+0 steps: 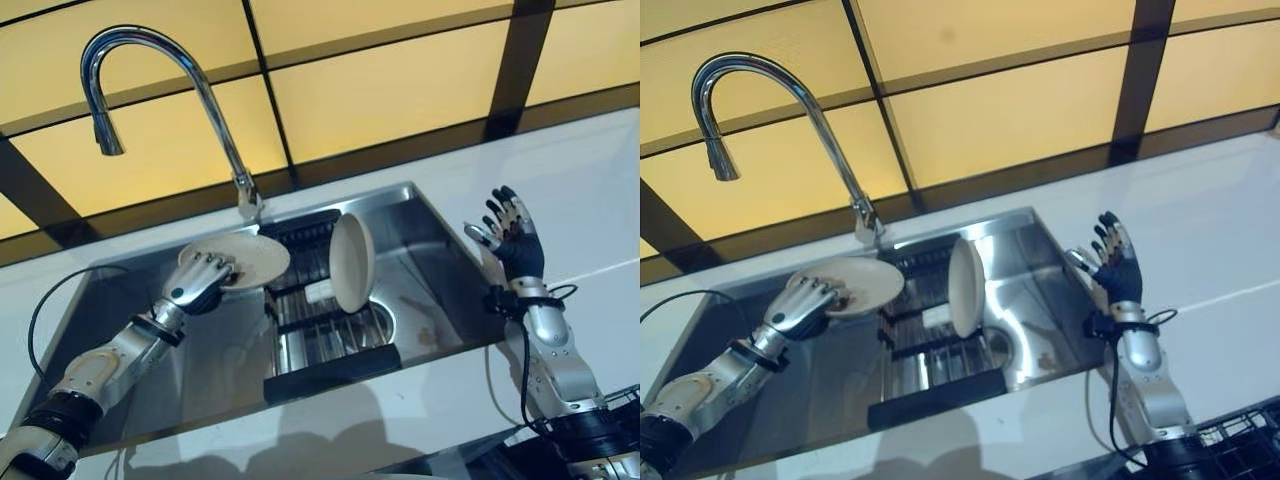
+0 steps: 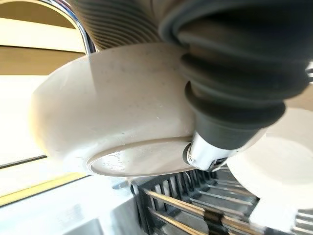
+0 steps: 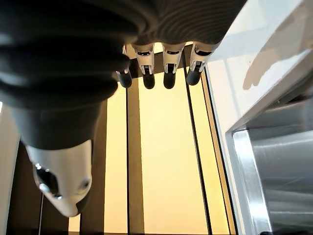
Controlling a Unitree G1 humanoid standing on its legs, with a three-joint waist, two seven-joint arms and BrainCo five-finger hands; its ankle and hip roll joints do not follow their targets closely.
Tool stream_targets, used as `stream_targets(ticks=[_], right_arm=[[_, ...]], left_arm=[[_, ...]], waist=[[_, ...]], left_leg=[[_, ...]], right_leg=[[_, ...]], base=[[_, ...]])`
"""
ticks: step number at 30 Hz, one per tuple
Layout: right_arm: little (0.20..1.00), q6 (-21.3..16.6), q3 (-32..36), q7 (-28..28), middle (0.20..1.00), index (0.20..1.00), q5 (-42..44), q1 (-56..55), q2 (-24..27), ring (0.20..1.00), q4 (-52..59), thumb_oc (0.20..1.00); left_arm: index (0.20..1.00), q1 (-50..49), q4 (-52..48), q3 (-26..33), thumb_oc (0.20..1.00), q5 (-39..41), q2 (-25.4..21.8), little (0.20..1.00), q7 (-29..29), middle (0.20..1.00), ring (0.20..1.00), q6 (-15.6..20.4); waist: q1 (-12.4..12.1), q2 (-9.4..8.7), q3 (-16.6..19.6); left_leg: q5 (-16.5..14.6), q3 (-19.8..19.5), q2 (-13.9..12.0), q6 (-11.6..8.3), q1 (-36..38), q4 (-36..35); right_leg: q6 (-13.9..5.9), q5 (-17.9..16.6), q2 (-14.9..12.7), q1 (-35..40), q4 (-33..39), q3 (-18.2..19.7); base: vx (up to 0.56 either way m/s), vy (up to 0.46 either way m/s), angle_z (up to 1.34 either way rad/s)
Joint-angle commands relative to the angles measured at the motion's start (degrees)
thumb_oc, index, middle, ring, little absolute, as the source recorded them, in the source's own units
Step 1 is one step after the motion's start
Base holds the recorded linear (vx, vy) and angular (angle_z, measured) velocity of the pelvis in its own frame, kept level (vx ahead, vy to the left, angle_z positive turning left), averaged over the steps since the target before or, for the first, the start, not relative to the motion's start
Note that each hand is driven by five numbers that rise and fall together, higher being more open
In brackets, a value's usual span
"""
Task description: Pick up plates and place into dishwasher.
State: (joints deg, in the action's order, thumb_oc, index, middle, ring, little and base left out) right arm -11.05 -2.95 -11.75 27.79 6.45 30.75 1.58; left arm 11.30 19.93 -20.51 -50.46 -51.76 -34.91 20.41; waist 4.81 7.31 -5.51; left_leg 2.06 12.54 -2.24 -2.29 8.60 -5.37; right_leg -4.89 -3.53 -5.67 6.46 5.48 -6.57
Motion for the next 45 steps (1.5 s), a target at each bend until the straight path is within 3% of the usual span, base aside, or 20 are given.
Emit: stream_targets(ticks=[1,8,12,15,19,22,26,30,39,45], right_arm=[[1.000,-3.8,-0.4,0.6,1.000,1.000,-2.3,2.8,-0.5,1.000,0.7,1.000],[1.000,-3.4,-0.6,0.4,1.000,1.000,-4.2,8.9,1.7,1.000,3.3,1.000],[1.000,-2.3,-1.5,1.5,1.000,1.000,-6.5,13.1,1.3,1.000,5.1,1.000],[1.000,-1.2,-2.9,2.7,1.000,1.000,-8.1,16.3,1.9,1.000,5.8,1.000],[1.000,-0.4,-3.9,3.6,1.000,1.000,-9.5,18.6,2.4,1.000,6.4,1.000],[1.000,0.7,-4.7,7.0,1.000,1.000,-12.0,19.4,2.9,1.000,7.5,1.000],[1.000,1.1,-6.1,12.6,1.000,1.000,-14.7,20.4,5.0,1.000,8.8,1.000],[1.000,2.6,-8.6,18.9,1.000,1.000,-15.4,23.0,7.9,1.000,9.1,1.000],[1.000,3.2,-13.8,31.9,1.000,1.000,-18.0,26.6,14.7,1.000,10.2,1.000],[1.000,3.1,-15.7,38.2,1.000,1.000,-16.8,28.2,15.2,1.000,11.2,1.000]], left_arm=[[0.200,5.7,0.1,5.5,0.200,1.7,-4.3,0.200,-4.3,0.200,0.200,-2.1],[0.200,8.0,-2.4,8.1,0.200,14.6,-4.6,0.200,-3.6,0.200,0.200,-0.4],[0.200,9.1,-6.8,9.9,0.200,12.9,-2.6,0.200,-3.8,0.200,0.200,2.8],[0.200,10.8,-10.3,9.3,0.200,16.4,-1.5,0.200,-0.3,0.200,0.200,4.3],[0.200,12.1,-14.3,8.5,0.200,26.6,0.1,0.200,10.7,0.200,0.200,6.4],[0.200,11.6,-19.0,9.6,0.200,39.9,3.6,0.200,24.9,0.200,0.200,6.6],[0.200,12.2,-23.5,10.0,0.200,49.4,6.1,0.200,39.0,0.200,0.200,5.7],[0.200,14.6,-24.8,8.9,0.200,55.1,6.1,0.200,46.4,0.200,0.200,3.0],[0.200,15.9,-24.7,9.0,0.200,59.6,5.7,0.200,49.9,0.200,0.200,1.3],[0.200,15.2,-24.2,8.6,0.200,59.7,5.8,0.200,49.7,0.200,0.200,2.2]], waist=[[-1.8,-3.75,3.3],[-3.7,-5.04,4.3],[-4.7,-5.69,4.9],[-5.5,-6.16,5.4],[-6.1,-6.52,5.8],[-6.6,-6.79,5.9],[-6.7,-6.93,6.1],[-6.7,-7.19,6.3],[-6.6,-7.85,6.4],[-6.7,-8.16,6.3]], left_leg=[[-8.2,0.4,2.3,2.02,0.7,1.3],[-8.2,-0.4,2.0,1.90,0.4,1.3],[-8.2,-0.9,1.9,1.79,0.3,1.3],[-8.3,-1.4,1.9,1.71,0.3,1.0],[-8.2,-2.0,1.8,1.69,0.4,0.7],[-8.1,-2.5,1.8,1.73,0.4,0.6],[-8.0,-2.9,1.8,1.76,0.4,0.6],[-7.9,-3.2,1.9,1.69,0.2,0.6],[-7.9,-3.4,2.1,1.79,0.5,0.5],[-8.0,-3.4,2.2,1.84,0.5,0.7]], right_leg=[[-1.76,5.6,-0.3,0.0,-0.8,-3.6],[-1.51,5.7,-0.1,0.3,-0.5,-4.6],[-1.30,5.8,0.0,0.5,-0.5,-5.0],[-1.21,6.1,0.0,0.8,-0.5,-5.3],[-1.19,6.2,0.2,1.0,-0.5,-5.7],[-1.16,6.2,0.3,1.0,-0.5,-5.7],[-1.14,6.1,0.3,0.9,-0.5,-5.8],[-1.07,6.0,0.4,0.9,-0.5,-5.7],[-0.95,6.0,0.4,1.1,-0.5,-5.4],[-0.92,6.0,0.5,1.2,-0.5,-5.1]], base=[[-0.05,-0.020,0.05],[-0.06,-0.021,0.02],[-0.05,-0.008,0.07],[-0.05,-0.004,0.07],[-0.05,-0.004,0.08],[-0.07,0.000,0.03],[-0.05,0.004,0.04],[-0.04,0.001,-0.01],[-0.01,0.000,0.01],[0.00,0.000,0.00]])
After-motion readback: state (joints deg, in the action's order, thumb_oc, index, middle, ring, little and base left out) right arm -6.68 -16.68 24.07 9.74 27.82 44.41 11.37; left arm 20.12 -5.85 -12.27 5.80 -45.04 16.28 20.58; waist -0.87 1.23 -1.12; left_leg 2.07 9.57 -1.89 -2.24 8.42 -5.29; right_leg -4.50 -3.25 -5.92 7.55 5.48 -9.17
